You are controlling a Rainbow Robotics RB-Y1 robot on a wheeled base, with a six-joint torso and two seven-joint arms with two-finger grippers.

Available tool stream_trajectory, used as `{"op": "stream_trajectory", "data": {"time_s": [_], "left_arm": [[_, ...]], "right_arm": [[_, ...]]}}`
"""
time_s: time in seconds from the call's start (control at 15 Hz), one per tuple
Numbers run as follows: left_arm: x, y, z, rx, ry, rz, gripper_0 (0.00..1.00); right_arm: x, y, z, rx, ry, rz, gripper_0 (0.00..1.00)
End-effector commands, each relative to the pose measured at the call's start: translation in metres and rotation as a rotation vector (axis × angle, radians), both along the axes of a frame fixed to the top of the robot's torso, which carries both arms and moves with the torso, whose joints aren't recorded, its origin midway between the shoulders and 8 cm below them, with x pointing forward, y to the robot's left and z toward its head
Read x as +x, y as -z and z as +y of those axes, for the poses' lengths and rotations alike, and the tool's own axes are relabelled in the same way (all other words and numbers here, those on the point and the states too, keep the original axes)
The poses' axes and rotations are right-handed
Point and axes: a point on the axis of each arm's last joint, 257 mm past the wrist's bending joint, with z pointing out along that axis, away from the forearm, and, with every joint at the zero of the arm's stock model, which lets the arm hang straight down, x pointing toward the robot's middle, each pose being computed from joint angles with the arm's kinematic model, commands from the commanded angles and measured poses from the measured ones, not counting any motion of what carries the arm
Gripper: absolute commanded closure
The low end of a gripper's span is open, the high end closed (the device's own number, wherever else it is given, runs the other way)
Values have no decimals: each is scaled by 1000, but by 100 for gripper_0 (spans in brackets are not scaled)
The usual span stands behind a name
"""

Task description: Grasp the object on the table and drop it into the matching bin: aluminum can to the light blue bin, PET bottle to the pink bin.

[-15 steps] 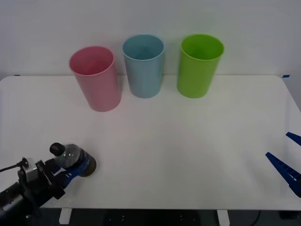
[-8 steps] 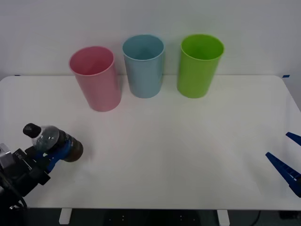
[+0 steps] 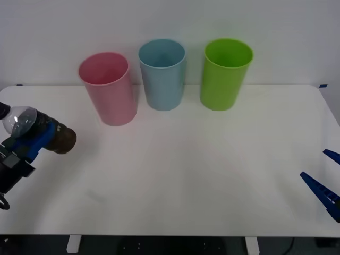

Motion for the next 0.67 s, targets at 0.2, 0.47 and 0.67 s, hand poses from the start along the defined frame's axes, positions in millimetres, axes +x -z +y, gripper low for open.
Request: {"op": "stream_trajectory", "data": {"time_s": [0.2,0.47,0.67], "left_arm": [[29,-53,4,26,45,-8,100],[61,-84,-7,66,74,-38,100],[90,-98,-16,98,76,-55,100]], "right_arm": [[0,0,0,0,0,0,0],[0,0,0,0,0,0,0],[0,0,0,0,0,0,0]]}}
